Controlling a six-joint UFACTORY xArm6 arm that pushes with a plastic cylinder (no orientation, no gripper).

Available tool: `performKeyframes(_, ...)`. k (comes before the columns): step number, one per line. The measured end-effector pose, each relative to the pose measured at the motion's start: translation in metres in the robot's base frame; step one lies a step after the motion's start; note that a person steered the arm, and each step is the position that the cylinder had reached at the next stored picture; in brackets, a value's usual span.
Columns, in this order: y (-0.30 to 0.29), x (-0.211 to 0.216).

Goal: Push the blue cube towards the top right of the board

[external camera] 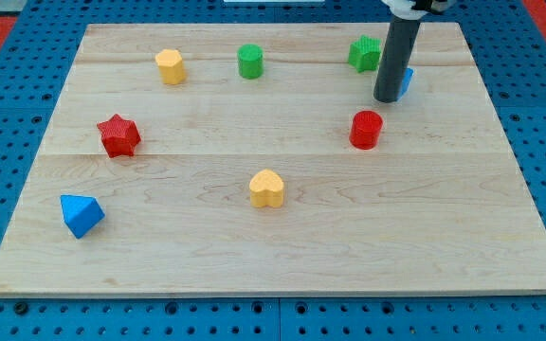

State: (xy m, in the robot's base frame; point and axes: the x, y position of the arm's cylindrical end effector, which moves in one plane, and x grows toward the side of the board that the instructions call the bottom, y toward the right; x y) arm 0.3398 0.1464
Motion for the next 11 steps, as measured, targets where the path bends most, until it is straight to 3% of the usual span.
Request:
performKeyframes(2, -0.047, -0.004)
performKeyframes(6, 0.052, -0.022)
performKeyframes(9, 0.076, -0.061)
performKeyframes(11, 0.051, -0.056)
